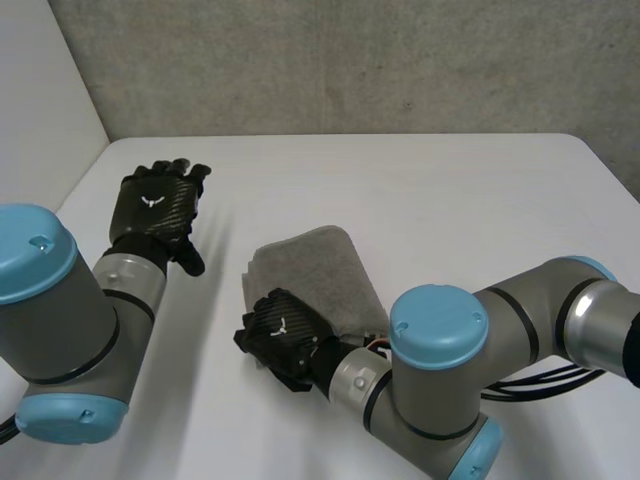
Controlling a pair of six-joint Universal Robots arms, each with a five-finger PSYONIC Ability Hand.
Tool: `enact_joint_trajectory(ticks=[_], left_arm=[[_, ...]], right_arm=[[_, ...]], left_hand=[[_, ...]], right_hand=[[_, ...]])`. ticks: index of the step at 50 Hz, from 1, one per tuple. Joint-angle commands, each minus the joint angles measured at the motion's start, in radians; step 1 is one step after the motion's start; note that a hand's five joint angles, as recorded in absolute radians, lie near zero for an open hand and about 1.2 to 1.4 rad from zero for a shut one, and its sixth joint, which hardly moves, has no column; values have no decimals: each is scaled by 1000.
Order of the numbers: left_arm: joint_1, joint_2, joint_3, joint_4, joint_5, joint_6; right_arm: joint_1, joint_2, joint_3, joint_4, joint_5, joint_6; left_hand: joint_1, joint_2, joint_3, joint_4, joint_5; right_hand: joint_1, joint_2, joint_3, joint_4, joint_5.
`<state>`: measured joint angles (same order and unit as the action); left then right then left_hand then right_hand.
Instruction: Fold the towel.
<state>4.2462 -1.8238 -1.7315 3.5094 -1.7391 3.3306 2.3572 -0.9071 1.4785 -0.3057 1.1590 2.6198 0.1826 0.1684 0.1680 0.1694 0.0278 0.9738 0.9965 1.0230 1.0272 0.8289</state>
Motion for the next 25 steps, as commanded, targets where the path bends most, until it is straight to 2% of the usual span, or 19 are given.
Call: enact_joint_trajectory(ticks=[1,7,9,16,21,25], left_arm=[[-37,-29,35,11,6,7],[-69,-57,93,11,6,0],[-81,-63,109,13,6,-2],[-175,-179,217,-3,18,-62],[-221,-287,286,-67,18,-92],[-229,-351,316,-136,13,-106]], right_arm=[[-85,-136,26,5,27,118],[-197,-250,85,-3,34,249],[-258,-282,103,-3,38,340],[-346,-285,83,5,39,482],[-362,-202,17,50,27,559],[-348,-60,-117,253,1,551]], left_hand=[[4,19,19,18,-15],[4,19,19,18,-15],[4,19,19,18,-15],[13,27,28,27,-6],[16,30,31,29,-4],[13,27,28,27,-6]], right_hand=[[-768,-790,-817,-821,-797],[-799,-822,-848,-853,-829],[-799,-822,-848,-853,-829],[-799,-822,-848,-853,-829],[-799,-822,-848,-853,-829],[-799,-822,-848,-853,-829]])
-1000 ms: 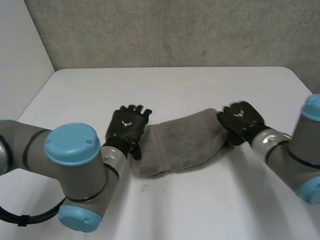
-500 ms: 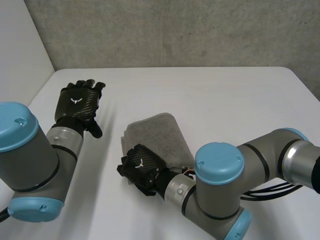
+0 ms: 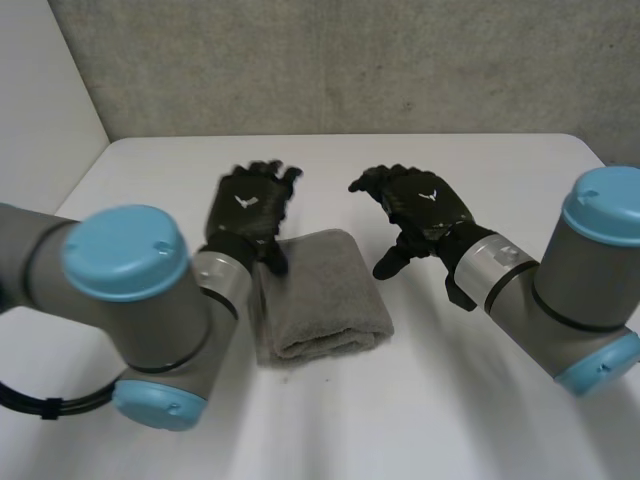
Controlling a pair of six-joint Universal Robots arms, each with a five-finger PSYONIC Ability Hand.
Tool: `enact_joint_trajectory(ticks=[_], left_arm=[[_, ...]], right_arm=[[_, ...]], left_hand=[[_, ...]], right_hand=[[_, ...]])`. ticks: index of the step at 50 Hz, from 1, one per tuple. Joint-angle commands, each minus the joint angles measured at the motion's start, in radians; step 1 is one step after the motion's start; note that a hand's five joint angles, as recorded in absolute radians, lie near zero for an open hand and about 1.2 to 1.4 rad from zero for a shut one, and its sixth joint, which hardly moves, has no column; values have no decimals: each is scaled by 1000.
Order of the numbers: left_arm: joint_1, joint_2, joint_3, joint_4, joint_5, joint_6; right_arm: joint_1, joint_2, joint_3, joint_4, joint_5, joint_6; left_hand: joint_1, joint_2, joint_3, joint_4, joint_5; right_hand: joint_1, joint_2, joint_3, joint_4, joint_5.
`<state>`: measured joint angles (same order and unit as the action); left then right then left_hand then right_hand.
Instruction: Fold the towel.
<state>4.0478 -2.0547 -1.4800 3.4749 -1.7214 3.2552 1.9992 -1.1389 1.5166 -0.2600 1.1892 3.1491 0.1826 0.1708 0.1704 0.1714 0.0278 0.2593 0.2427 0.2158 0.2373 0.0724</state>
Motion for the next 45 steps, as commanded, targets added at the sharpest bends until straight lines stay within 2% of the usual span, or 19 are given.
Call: enact_joint_trajectory(ticks=[1,3,8,13,18,20,22,23,25,28,30,31,32,33,34,36,38,40,45], left_arm=[[-30,-143,69,-127,-6,-41],[-29,-162,69,-148,-9,-48],[-20,-174,53,-161,-17,-46],[23,-133,33,-166,-29,-42],[23,-82,20,-168,-29,-40],[19,-58,21,-169,-29,-40],[16,-18,23,-168,-29,-40],[16,28,27,-168,-29,-40],[19,75,33,-166,-29,-40],[33,169,52,-169,-23,-40],[40,220,64,-175,-23,-40],[62,272,70,-189,-23,-42],[62,272,70,-189,-23,-42],[103,319,75,-212,-23,-40],[146,362,79,-245,-23,-42],[175,389,87,-293,-18,-42],[194,409,99,-342,-14,-48],[209,432,115,-410,14,-49],[207,442,121,-436,57,-54]], right_arm=[[10,172,-156,208,-30,22],[12,246,-223,310,-28,-18],[27,303,-272,324,-26,-113],[39,321,-300,326,-14,-193],[50,281,-314,326,1,-244],[49,243,-314,326,0,-239],[38,138,-303,317,18,-239],[38,137,-303,317,18,-239],[24,26,-294,285,73,-238],[3,-25,-289,260,116,-235],[-51,-111,-282,222,223,-241],[-51,-111,-282,222,224,-241],[-78,-154,-285,219,281,-244],[-103,-198,-291,225,335,-245],[-103,-199,-291,225,336,-245],[-157,-278,-285,280,388,-247],[-157,-279,-285,280,388,-247],[-175,-306,-279,369,333,-235],[-175,-306,-259,406,265,-221]], left_hand=[[10,22,23,22,-9],[7,19,20,19,-12],[4,16,17,16,-15],[4,16,17,16,-15],[4,16,17,16,-15],[2,13,14,13,-18],[-1,10,11,10,-21],[-4,7,8,7,-24],[-4,7,8,7,-24],[-4,7,8,7,-24],[-1,10,11,10,-21],[7,19,20,19,-12],[7,19,20,19,-12],[16,28,28,27,-4],[25,37,37,36,5],[37,48,49,48,17],[37,49,49,48,17],[25,37,37,36,5],[22,34,34,33,2]], right_hand=[[-85,-68,-41,-63,-72],[-85,-68,-41,-63,-72],[-85,-68,-41,-63,-72],[-85,-68,-41,-63,-72],[-85,-68,-41,-63,-72],[-85,-68,-41,-63,-72],[-85,-68,-41,-63,-72],[-85,-68,-41,-63,-72],[-85,-68,-41,-63,-72],[-85,-68,-41,-63,-72],[-85,-68,-41,-63,-72],[-85,-68,-41,-63,-72],[-85,-68,-41,-63,-72],[-85,-68,-41,-63,-72],[-85,-68,-41,-63,-72],[-85,-68,-41,-63,-72],[-85,-68,-41,-63,-72],[-85,-68,-41,-63,-72],[-85,-68,-41,-63,-72]])
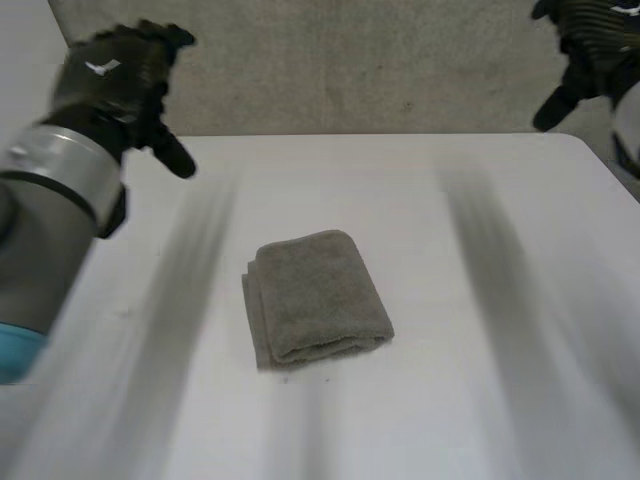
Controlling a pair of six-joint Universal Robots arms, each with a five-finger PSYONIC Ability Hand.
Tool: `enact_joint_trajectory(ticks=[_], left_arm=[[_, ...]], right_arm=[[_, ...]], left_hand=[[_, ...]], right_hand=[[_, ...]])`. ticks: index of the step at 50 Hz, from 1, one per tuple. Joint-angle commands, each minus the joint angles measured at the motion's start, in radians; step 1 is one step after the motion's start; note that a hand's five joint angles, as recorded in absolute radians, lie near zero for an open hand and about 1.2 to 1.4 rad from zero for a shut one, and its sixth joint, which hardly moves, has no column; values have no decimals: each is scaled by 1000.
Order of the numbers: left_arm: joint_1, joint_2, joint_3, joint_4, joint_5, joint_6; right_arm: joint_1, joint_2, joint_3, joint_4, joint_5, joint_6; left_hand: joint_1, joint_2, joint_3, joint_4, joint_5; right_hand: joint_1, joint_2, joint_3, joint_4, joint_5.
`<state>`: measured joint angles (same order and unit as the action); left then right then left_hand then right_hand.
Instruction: Fold the towel.
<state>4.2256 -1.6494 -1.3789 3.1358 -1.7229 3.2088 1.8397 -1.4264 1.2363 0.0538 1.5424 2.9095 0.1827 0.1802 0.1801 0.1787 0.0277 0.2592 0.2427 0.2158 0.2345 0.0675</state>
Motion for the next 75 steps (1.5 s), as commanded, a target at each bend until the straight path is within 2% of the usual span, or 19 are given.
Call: enact_joint_trajectory(ticks=[1,10,13,20,75], left_arm=[[30,37,20,-97,59,-7],[30,49,26,-95,102,-32],[31,56,20,-94,129,-33],[34,53,11,-94,137,-33],[44,118,-17,-85,141,-21]], right_arm=[[-16,-19,22,92,-88,19],[-19,-19,37,93,-110,48],[-16,-16,52,93,-139,63],[-13,-11,77,93,-234,94],[6,-57,109,80,-239,19]], left_hand=[[22,24,25,26,2],[4,7,7,8,-15],[1,4,4,6,-18],[-7,-5,-5,-3,-27],[-8,-6,-6,-4,-28]], right_hand=[[-85,-68,-41,-60,-68],[-85,-68,-41,-60,-68],[-85,-68,-41,-60,-68],[-85,-68,-41,-60,-68],[-85,-68,-41,-60,-68]])
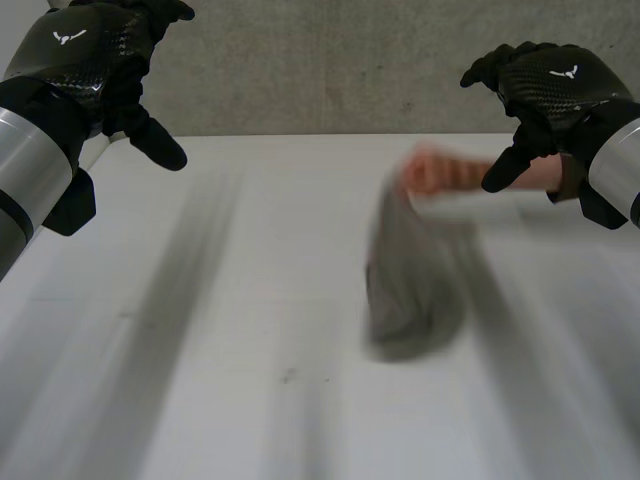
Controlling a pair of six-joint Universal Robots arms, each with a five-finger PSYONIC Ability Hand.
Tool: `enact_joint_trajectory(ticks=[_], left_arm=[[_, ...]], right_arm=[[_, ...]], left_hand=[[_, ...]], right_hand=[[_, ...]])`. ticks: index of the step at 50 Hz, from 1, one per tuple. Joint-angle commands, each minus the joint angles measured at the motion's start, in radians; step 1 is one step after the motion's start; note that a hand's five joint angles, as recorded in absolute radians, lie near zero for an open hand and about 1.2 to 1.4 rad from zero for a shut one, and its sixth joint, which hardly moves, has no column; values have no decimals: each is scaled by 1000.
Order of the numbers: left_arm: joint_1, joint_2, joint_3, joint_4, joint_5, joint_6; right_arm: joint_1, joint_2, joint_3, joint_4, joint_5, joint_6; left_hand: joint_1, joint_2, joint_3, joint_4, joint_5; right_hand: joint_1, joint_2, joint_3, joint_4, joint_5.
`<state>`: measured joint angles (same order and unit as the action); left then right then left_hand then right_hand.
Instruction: Fold the towel.
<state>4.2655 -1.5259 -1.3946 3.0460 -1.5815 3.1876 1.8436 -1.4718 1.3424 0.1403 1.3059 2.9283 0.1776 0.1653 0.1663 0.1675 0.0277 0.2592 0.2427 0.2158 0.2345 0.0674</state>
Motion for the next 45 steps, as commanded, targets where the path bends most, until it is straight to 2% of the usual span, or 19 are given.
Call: enact_joint_trajectory(ticks=[1,45], left_arm=[[4,-8,-1,5,0,0],[20,-20,-20,46,12,-3]], right_arm=[[2,-13,3,-8,-2,0],[3,-18,24,-30,-4,0]], left_hand=[[-3,9,8,7,-28],[-2,10,9,8,-27]], right_hand=[[-85,-68,-41,-60,-67],[-85,-68,-41,-60,-67]])
